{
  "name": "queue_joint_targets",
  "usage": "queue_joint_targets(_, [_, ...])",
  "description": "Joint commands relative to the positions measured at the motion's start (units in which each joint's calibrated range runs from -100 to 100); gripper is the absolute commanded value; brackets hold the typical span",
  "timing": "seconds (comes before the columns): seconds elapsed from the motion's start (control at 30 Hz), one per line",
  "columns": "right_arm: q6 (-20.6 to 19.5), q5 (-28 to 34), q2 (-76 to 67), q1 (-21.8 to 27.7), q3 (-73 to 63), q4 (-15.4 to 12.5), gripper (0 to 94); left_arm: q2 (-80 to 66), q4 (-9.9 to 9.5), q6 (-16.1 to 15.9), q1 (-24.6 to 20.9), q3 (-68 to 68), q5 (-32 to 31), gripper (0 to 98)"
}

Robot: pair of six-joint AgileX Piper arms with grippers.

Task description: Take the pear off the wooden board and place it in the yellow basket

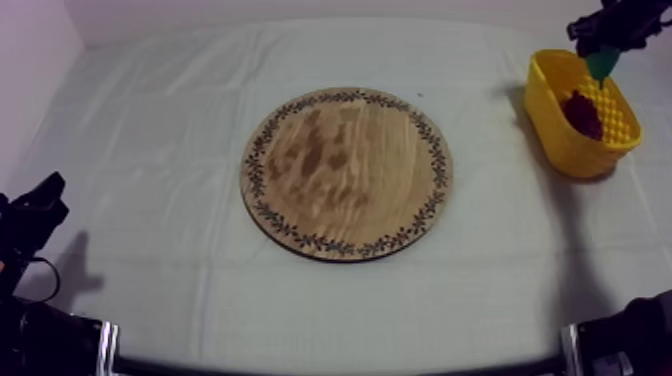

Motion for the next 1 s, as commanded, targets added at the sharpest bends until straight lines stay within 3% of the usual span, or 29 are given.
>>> queue_joint_targets(0.0, [-0.49, -0.82, 1.39, 0.23, 1.85, -0.38, 42.5, 0.0, -0.02, -0.01, 0.02, 0.0, -0.01, 0.1])
queue_joint_targets(0.3, [-3.27, -5.8, 6.98, 1.54, 8.1, 0.89, 46.5, 0.0, -0.02, -0.01, 0.02, 0.0, -0.01, 0.1])
queue_joint_targets(0.47, [-2.29, -9.67, 8.37, 2.96, 9.67, -0.07, 65.8, 0.0, -0.02, -0.01, 0.02, 0.0, -0.01, 0.1])
queue_joint_targets(0.57, [-1.34, -10.99, 7.62, 3.31, 10.24, -1.05, 71.0, 0.0, -0.02, -0.01, 0.02, 0.0, -0.01, 0.1])
queue_joint_targets(0.97, [-0.46, -20.55, -10.04, 2.26, 22.25, -1.73, 69.0, 0.0, -0.02, -0.01, 0.02, 0.0, -0.01, 0.1])
